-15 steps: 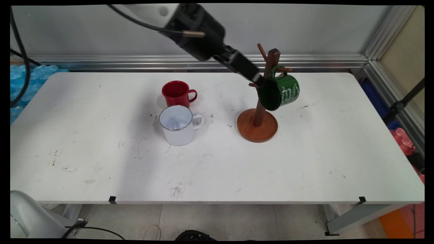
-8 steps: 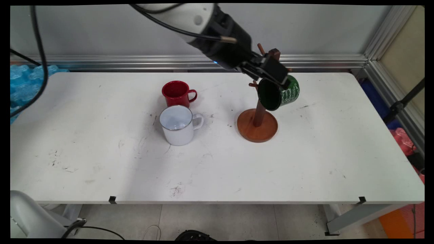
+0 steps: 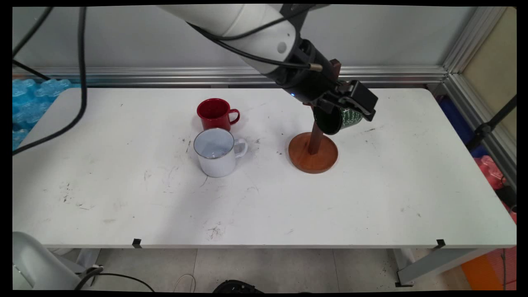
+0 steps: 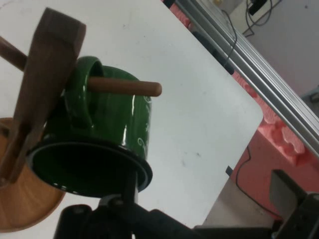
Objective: Pick up the green mug from the rack
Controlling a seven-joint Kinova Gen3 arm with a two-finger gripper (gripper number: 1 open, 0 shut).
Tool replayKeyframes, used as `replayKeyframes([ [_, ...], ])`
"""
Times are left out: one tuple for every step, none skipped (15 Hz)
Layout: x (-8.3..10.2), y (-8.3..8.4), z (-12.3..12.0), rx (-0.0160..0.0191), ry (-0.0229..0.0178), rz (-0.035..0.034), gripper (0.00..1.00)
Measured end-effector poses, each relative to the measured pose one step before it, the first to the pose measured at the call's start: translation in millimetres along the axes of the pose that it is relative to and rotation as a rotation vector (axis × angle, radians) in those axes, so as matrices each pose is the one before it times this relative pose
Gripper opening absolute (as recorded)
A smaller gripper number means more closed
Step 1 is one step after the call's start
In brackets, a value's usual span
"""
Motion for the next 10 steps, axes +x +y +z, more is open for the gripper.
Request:
replayKeyframes([
  [-0.99, 0.69, 4.38, 0.00312, 0.00067, -0.00877, 1.0],
  [-1.08, 0.81, 5.92, 0.0045, 0.00159, -0.00999, 1.0],
  [-0.63, 0.77, 4.57, 0.00258, 0.00147, -0.00636, 1.0],
  [-0.68, 0.46, 4.12, 0.0025, 0.00171, -0.00675, 1.0],
  [-0.33, 0.52, 2.96, 0.00124, 0.00135, -0.00344, 1.0],
  [-0.42, 0.69, 4.15, 0.00174, 0.00214, -0.0051, 1.0],
  [-0.21, 0.45, 2.8, 0.00128, 0.00169, -0.00306, 1.0],
  [-0.33, 0.62, 3.88, 0.0019, 0.00251, -0.00431, 1.0],
  [-0.22, 0.36, 2.4, 0.0018, 0.002, -0.00267, 1.0],
  [-0.23, 0.42, 3.82, 0.0029, 0.00416, -0.00465, 1.0],
])
